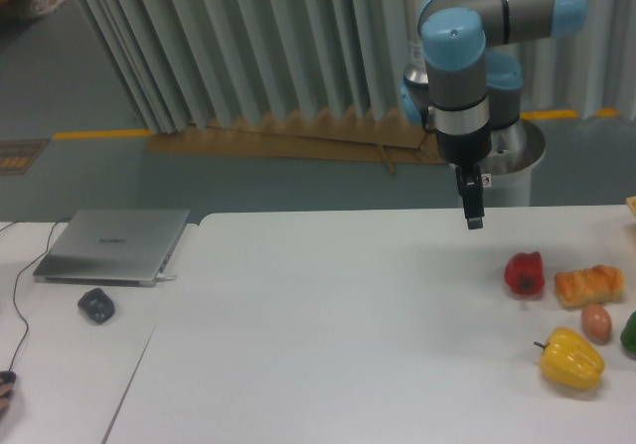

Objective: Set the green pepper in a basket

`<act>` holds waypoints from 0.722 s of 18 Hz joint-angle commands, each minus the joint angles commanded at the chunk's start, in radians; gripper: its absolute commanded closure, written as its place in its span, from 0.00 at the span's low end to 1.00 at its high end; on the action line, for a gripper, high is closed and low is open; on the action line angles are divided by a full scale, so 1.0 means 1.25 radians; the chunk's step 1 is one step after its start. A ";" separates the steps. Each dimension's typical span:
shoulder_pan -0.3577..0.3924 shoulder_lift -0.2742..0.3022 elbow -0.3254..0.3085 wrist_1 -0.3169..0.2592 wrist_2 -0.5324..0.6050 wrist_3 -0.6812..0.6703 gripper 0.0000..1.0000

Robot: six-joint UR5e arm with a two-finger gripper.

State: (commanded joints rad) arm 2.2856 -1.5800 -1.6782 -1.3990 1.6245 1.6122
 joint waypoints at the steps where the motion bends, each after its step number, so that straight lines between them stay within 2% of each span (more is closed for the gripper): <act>1: 0.005 0.000 0.006 0.000 0.000 0.000 0.00; 5: 0.029 -0.006 0.012 0.032 0.000 0.001 0.00; 13: 0.033 -0.007 0.010 0.032 0.001 0.001 0.00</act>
State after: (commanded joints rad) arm 2.3270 -1.5892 -1.6659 -1.3591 1.6260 1.6137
